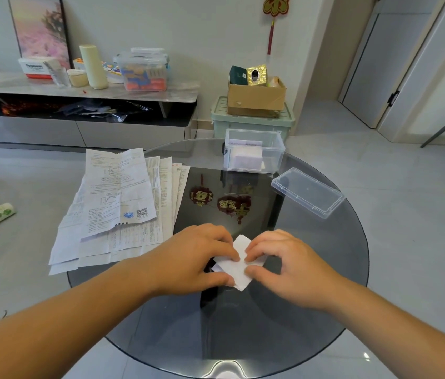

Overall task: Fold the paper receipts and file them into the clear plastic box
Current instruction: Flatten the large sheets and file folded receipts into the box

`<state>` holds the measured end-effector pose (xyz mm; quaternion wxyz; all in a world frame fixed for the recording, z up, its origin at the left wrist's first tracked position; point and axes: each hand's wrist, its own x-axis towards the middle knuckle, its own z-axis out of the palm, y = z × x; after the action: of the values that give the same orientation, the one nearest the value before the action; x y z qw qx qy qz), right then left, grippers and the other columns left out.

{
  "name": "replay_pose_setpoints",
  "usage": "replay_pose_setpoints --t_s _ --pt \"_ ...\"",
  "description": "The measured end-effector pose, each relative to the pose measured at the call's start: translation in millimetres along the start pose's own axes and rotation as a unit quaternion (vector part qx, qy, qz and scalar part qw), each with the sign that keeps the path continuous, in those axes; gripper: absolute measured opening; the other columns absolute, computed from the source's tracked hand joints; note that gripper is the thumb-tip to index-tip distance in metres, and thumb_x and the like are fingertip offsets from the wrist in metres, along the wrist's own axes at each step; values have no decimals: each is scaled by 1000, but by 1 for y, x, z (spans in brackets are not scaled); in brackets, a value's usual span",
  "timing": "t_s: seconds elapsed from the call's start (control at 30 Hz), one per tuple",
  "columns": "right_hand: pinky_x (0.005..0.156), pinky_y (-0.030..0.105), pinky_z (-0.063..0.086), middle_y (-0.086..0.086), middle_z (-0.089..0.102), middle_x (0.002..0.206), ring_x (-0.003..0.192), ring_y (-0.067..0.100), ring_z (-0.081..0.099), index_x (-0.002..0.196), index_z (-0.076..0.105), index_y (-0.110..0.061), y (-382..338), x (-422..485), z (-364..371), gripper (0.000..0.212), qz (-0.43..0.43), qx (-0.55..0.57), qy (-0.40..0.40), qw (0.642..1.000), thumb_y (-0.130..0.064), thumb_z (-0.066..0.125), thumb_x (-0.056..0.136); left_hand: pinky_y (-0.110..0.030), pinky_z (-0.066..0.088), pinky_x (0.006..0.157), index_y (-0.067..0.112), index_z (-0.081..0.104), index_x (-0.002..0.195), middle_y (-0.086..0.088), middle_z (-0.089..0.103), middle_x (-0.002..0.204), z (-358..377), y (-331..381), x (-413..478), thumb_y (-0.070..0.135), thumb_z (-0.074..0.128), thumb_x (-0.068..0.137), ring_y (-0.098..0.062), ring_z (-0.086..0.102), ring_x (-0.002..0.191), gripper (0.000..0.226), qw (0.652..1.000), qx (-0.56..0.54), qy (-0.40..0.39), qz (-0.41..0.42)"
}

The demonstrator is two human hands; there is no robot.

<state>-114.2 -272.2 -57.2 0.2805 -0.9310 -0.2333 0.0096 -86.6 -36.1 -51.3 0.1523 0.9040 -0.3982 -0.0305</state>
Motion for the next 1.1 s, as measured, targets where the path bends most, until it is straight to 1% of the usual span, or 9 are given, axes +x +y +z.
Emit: replay_pose_setpoints --t_s 0.23,0.3,0.43,0.5,0.57,0.63,0.83,1.0,1.1 --pt "85 24 48 -21 55 103 103 1 49 103 57 -42 -6 -5 -9 54 29 6 -45 999 -77 70 64 -29 47 90 38 73 105 20 59 104 0 2 6 50 58 95 -1 52 103 21 993 -108 30 -45" --pt "80 23 47 -20 53 98 98 3 48 99 54 -38 -9 -7 -8 51 17 -33 -35 999 -75 70 68 -30 47 90 35 73 97 18 59 98 1 5 10 48 56 97 -3 53 101 22 989 -134 28 -63" --pt "72 31 47 -12 58 83 85 9 52 86 59 -26 -8 -5 -3 25 27 -9 43 999 -50 61 91 -43 49 83 14 61 78 2 58 79 -2 12 17 49 42 103 -15 56 79 46 970 -214 38 -111" --pt "68 31 46 -7 59 80 80 10 53 81 60 -21 -4 -2 -3 25 64 8 66 996 -43 58 95 -38 52 81 19 64 91 3 60 84 -3 14 19 51 41 102 -12 58 81 41 959 -249 33 -133" --pt "67 29 45 -6 58 81 80 10 52 79 60 -22 0 2 -4 25 96 9 78 992 -40 60 95 -23 53 81 35 62 109 15 62 94 -1 14 20 48 54 98 -2 60 90 19 958 -250 26 -139" --pt "70 25 43 -9 55 86 87 8 50 82 59 -26 2 5 -4 19 118 -6 70 991 -41 63 92 -21 53 85 38 59 117 20 62 102 2 11 24 43 67 91 1 58 96 28 970 -205 23 -130" --pt "84 31 48 -12 48 103 101 11 46 108 60 -32 0 13 -10 38 153 -48 10 987 -50 77 78 -22 51 83 38 58 117 19 57 104 11 9 38 50 76 81 -4 54 98 41 982 -127 33 -139" --pt "72 26 45 -13 49 100 94 12 52 110 64 -31 -4 23 -19 39 157 -37 -46 986 -44 81 77 -27 49 89 32 60 122 13 50 108 -1 11 49 45 81 78 -7 51 98 50 982 -121 -7 -146" --pt "68 21 41 -15 51 98 91 10 54 114 64 -34 -7 27 -20 41 153 -25 -63 986 -39 82 78 -23 50 77 27 69 113 16 58 95 -6 12 55 41 85 74 -5 57 88 44 979 -128 -20 -159"
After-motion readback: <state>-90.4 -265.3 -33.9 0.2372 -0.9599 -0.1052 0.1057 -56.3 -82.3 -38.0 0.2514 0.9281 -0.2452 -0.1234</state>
